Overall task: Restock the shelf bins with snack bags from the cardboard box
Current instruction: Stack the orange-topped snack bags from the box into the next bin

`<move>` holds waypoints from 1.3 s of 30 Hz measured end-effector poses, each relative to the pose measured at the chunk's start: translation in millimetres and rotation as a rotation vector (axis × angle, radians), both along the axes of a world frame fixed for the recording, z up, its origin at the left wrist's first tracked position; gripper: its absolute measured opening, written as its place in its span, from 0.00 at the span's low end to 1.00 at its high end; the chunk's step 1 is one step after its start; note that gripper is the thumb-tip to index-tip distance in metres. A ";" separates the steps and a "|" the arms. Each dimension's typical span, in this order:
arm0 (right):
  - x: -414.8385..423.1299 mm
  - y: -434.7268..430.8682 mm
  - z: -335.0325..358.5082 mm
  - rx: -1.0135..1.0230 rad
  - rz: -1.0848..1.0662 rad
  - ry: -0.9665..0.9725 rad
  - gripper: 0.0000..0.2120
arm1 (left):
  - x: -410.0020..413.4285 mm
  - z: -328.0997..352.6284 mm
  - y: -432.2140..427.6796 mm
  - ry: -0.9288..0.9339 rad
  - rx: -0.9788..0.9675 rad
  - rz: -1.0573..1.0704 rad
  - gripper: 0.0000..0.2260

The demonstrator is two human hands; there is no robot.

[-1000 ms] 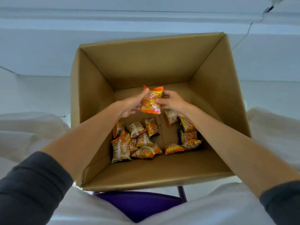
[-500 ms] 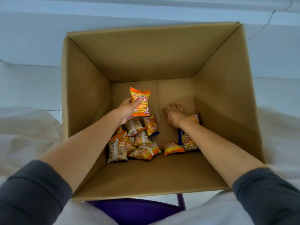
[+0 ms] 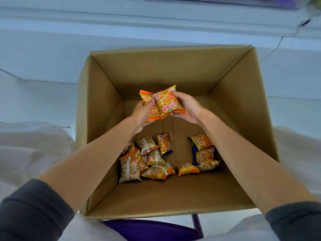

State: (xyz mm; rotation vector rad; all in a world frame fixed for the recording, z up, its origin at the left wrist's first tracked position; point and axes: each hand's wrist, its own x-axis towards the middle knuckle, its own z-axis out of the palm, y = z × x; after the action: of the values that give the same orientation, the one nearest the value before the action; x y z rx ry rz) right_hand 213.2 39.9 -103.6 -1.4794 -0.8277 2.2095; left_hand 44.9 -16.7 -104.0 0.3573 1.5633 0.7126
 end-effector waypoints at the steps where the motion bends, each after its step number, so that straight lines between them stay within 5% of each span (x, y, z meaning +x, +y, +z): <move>1: -2.7 -2.2 8.7 0.027 -0.021 -0.027 0.14 | 2.3 7.1 1.9 -0.024 0.022 -0.009 0.13; 6: -1.7 -0.5 59.2 0.332 -0.015 -0.294 0.17 | -4.4 50.0 8.6 0.032 0.140 -0.021 0.16; 12: -15.5 4.1 148.5 0.656 0.434 -0.588 0.30 | -26.8 123.2 0.5 -0.159 0.257 -0.355 0.20; 14: -27.3 5.8 170.4 0.607 0.381 -0.524 0.31 | -33.1 139.0 0.9 -0.172 0.318 -0.371 0.18; 18: -38.6 9.8 191.4 0.530 0.076 -0.114 0.12 | -55.4 169.6 6.3 -0.278 0.400 -0.086 0.16; 22: -53.8 10.2 208.4 0.650 0.088 -0.099 0.14 | -80.1 192.4 7.5 -0.248 0.409 -0.191 0.21; 25: -75.2 10.9 226.6 0.786 0.165 -0.179 0.21 | -91.6 207.8 7.6 -0.146 0.468 -0.263 0.26; 28: -97.0 7.5 241.9 0.820 0.131 -0.133 0.30 | -104.3 215.2 13.6 -0.093 0.516 -0.167 0.21; 31: -117.8 9.1 249.0 0.781 0.236 -0.041 0.24 | -116.2 227.7 20.9 -0.024 0.593 -0.104 0.20; 36: -157.8 31.5 272.6 0.702 0.272 0.040 0.41 | -152.0 243.3 57.8 0.242 0.645 -0.060 0.45; 39: -184.3 50.7 287.3 0.725 0.285 0.001 0.51 | -170.7 273.4 71.9 0.569 0.786 -0.085 0.32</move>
State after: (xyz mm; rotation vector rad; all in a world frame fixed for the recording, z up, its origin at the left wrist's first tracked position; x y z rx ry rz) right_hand 28.9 90.7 183.7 -1.0400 -1.6939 1.7611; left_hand -125.8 55.2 169.4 1.2885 1.7146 1.2178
